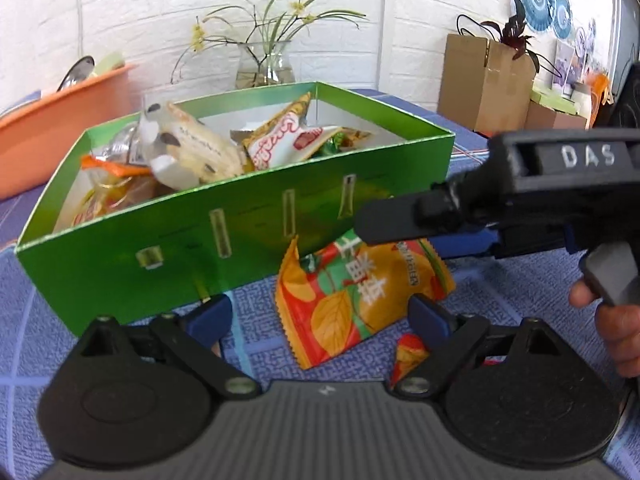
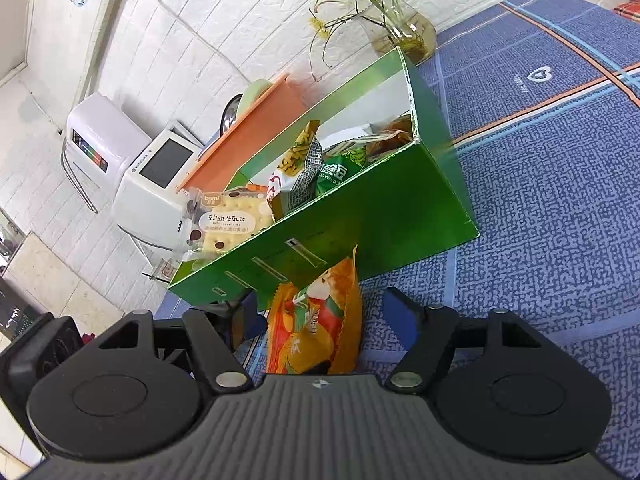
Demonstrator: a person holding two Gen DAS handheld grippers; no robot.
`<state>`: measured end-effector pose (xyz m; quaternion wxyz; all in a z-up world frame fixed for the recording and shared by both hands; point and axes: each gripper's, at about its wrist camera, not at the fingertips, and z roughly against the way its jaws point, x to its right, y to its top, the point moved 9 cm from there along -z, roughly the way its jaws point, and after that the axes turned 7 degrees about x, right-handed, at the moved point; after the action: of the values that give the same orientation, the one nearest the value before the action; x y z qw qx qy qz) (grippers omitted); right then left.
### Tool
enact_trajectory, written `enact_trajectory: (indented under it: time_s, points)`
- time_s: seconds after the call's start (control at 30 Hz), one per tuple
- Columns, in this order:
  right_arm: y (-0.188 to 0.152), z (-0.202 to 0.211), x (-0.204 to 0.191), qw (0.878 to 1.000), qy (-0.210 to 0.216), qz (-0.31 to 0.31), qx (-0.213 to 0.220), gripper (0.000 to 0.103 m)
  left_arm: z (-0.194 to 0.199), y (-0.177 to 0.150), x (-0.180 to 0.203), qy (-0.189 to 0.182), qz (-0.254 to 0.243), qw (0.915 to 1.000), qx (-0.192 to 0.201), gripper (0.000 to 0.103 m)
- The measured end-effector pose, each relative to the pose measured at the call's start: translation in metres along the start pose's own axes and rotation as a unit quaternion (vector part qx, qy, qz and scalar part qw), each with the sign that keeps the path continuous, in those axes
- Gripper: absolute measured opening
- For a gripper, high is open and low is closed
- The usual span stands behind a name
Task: Organize snacks
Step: 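Grasp the orange-green chip bag with the left gripper while the right grasps the orange snack bag, then carry both orange bags over the green box and open both grippers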
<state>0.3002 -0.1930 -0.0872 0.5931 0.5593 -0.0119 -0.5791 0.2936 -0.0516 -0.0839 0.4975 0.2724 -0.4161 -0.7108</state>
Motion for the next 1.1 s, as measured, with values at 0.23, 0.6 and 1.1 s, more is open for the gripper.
enact_trajectory:
  time_s: [0.23,0.6,1.1]
  points:
    - [-0.005,-0.001,0.009,0.999,-0.013,-0.03,0.0,0.043,0.003,0.0,0.003,-0.03,0.0,0.9995,0.007,0.075]
    - [0.008,0.031,-0.042,0.997,0.048,0.014,0.058,0.036,0.053,0.021,-0.004,-0.067,0.042,0.9954,0.053,0.058]
    - [0.03,0.0,-0.121,0.989,0.122,0.061,0.062,0.033,0.11,0.054,-0.056,0.006,0.051,0.9902,0.13,0.057]
